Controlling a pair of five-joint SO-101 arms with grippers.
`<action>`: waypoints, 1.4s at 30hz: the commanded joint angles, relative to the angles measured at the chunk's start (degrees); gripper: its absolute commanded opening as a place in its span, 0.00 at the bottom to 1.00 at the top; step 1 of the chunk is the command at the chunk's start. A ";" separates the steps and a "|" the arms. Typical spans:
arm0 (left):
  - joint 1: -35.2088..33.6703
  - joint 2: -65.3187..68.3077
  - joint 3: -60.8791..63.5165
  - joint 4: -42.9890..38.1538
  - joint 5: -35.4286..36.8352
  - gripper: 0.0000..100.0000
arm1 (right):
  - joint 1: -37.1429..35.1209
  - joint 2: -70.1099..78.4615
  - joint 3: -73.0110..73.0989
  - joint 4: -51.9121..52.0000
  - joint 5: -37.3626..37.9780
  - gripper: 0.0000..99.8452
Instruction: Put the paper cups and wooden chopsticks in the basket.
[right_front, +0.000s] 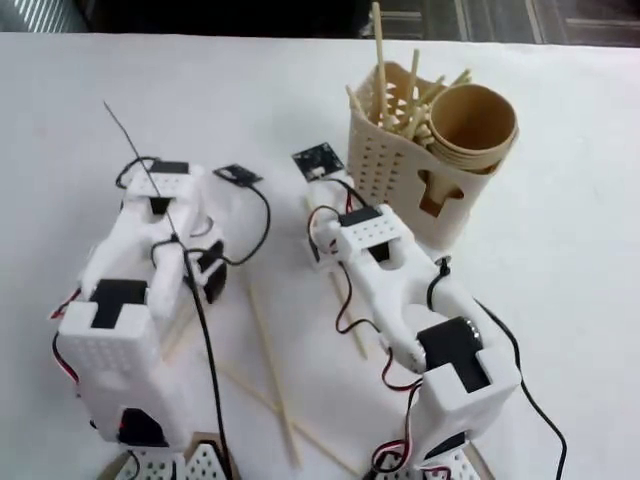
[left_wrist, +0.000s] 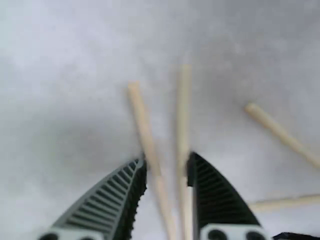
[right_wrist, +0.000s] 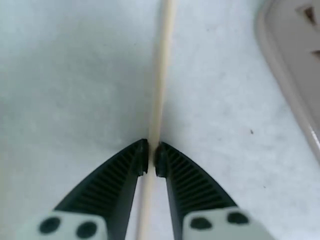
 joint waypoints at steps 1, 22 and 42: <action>3.12 0.92 -0.26 -1.23 -0.26 0.02 | 0.84 -2.95 -0.09 -0.75 -0.18 0.02; 3.74 -37.32 -0.97 10.46 0.00 0.02 | -0.22 -4.70 -0.18 -0.31 -0.09 0.02; 0.22 -58.86 -7.74 13.36 4.84 0.02 | -2.51 -52.09 -0.53 2.86 -0.09 0.02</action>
